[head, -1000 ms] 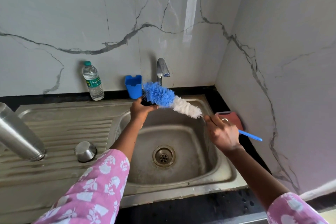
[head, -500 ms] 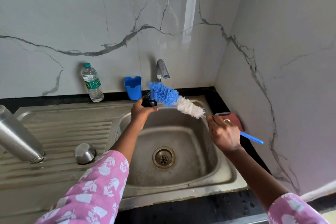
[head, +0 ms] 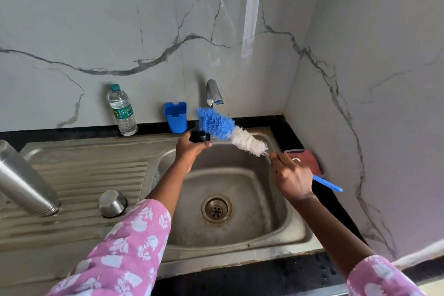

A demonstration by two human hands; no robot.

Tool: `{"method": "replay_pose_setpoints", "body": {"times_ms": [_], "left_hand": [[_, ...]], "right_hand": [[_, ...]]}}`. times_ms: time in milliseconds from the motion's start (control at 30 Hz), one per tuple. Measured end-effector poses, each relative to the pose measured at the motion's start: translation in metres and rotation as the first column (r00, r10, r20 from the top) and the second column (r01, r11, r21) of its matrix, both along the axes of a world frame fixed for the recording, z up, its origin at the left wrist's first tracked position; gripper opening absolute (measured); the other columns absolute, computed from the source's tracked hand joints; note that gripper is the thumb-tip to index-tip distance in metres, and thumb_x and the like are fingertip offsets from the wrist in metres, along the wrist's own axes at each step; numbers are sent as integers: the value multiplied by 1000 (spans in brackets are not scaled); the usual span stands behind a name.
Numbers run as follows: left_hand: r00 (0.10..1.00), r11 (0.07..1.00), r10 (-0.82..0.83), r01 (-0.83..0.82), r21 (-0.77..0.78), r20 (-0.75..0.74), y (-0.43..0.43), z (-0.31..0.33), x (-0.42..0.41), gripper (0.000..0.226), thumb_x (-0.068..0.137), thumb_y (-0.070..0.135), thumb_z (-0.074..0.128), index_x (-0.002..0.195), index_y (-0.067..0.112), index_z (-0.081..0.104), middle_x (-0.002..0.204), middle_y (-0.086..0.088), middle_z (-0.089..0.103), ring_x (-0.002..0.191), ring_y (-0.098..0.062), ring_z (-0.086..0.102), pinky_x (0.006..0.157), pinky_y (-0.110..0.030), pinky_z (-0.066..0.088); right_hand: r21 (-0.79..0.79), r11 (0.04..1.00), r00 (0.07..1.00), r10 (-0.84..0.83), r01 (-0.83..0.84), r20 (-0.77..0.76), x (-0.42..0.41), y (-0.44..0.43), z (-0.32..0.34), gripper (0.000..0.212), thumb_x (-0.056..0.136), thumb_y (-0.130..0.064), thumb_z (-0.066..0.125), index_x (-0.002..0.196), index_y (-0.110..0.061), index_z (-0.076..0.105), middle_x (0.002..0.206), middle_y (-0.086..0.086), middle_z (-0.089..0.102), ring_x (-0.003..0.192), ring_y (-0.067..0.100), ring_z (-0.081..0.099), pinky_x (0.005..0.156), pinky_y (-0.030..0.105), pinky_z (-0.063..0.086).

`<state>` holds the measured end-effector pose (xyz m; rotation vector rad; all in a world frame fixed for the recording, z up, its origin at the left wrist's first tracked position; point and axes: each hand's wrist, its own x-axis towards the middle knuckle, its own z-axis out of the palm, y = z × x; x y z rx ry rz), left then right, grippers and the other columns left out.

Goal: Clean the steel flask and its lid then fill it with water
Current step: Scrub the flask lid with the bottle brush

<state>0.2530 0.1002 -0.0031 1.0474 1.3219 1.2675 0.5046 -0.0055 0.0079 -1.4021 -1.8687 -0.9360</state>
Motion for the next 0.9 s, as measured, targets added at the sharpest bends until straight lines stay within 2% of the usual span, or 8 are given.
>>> {"method": "replay_pose_setpoints", "body": {"times_ms": [100,233,333,467,567,667,767,900], "left_hand": [[998,1000,17,-16,-18,65,1,2,3,38,71,-7,74,101,11,58,92,-3,65,90,-21,63,82,-32,54],[974,997,80,-74,-36,212,4,3,-6,49,75,-13,67,120,1,55,103,-9,65,97,-24,64,87,-34,54],[960,998,67,-62,-28,273,3,2,-8,49,75,-13,69,119,4,56,103,-7,66,96,-21,64,80,-26,55],[965,999,46,-38,-38,258,-1,3,0,45,76,-14,66,116,4,55,104,-8,65,96,-21,63,76,-23,54],[954,996,86,-75,-51,287,-1,7,1,47,80,-17,59,123,0,52,102,-7,63,99,-22,60,76,-23,53],[961,997,80,-76,-24,266,-1,6,-5,48,77,-16,64,119,4,53,101,-5,64,95,-19,63,74,-21,54],[962,995,103,-104,-10,252,-6,1,-9,50,74,-16,67,118,5,54,96,-1,64,89,-14,64,72,-18,55],[970,986,161,-166,16,181,-8,-5,-15,52,70,-10,74,112,13,55,97,0,64,98,-22,62,88,-32,52]], "right_hand": [[9,999,999,39,-39,18,-7,-1,0,22,72,-7,56,83,-12,74,63,0,59,41,24,52,32,24,33],[14,999,997,31,-32,68,4,-9,-1,20,70,-7,59,83,-13,73,63,0,59,42,22,52,32,25,31],[20,1000,1000,15,-15,28,10,-7,-1,26,73,-6,50,81,-11,74,62,1,60,43,24,53,34,24,34],[18,1000,1000,9,-10,15,-3,-5,1,21,69,-4,60,83,-13,74,62,1,59,41,23,51,33,22,30],[3,998,998,56,-56,13,-4,-6,-7,25,75,-5,53,86,-11,74,64,1,59,42,24,52,34,25,36],[-12,1000,1000,9,-9,-15,3,-10,-10,16,71,-3,65,82,-13,72,63,1,58,44,23,52,35,26,36],[-39,999,999,-28,27,-17,5,-12,-8,18,64,-3,67,79,-13,72,61,0,58,45,23,53,36,25,33],[-73,996,998,-55,52,-43,0,-12,-16,13,67,-5,66,74,-14,71,58,0,57,41,23,52,33,22,32]]}}
